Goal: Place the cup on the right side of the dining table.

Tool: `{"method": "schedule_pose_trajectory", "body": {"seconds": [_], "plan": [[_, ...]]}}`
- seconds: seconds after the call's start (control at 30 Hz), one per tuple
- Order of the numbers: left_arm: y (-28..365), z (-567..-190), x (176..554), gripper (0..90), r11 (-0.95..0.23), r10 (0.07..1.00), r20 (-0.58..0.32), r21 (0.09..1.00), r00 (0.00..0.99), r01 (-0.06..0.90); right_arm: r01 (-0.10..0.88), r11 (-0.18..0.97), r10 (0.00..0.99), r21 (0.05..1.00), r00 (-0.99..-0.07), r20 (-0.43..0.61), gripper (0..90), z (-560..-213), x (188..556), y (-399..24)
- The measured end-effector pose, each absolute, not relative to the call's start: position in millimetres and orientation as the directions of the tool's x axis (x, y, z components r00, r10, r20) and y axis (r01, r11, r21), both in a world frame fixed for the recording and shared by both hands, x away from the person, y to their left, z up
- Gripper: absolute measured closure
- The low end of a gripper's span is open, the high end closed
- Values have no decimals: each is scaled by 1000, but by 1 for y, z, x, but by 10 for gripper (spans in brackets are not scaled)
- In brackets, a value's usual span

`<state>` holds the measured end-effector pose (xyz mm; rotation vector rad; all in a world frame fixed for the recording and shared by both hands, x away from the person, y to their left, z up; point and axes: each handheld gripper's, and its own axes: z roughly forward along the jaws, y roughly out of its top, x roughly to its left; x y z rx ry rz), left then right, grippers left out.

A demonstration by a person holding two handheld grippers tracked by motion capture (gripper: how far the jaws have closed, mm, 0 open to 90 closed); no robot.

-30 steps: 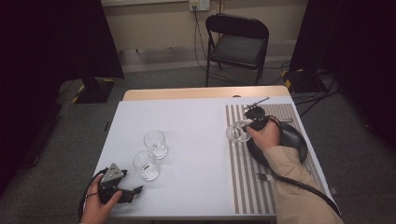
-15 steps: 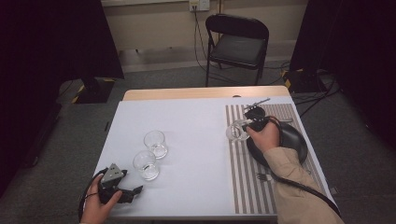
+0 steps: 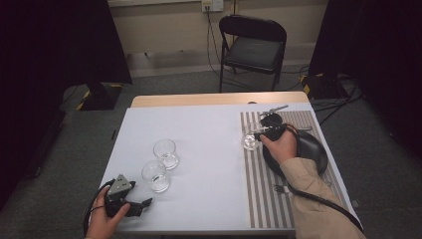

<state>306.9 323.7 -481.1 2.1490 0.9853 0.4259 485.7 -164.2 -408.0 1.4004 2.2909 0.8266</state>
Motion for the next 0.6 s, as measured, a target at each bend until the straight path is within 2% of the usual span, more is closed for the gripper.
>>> {"method": "schedule_pose_trajectory", "body": {"seconds": [0.17,0.3,0.4,0.6], "plan": [[324,-481,307,81,-446,757,-1,730,653,518,671,332,888,663,-460,20,516,-404,488,-162],[324,-481,307,81,-446,758,-1,729,653,519,676,322,894,663,-447,21,384,-402,490,-163],[324,-481,307,81,-446,758,-1,729,653,519,673,324,894,665,-447,17,363,-401,489,-164],[324,-481,307,81,-446,758,-1,729,653,519,667,310,884,678,-464,52,242,-396,487,-165]]}}
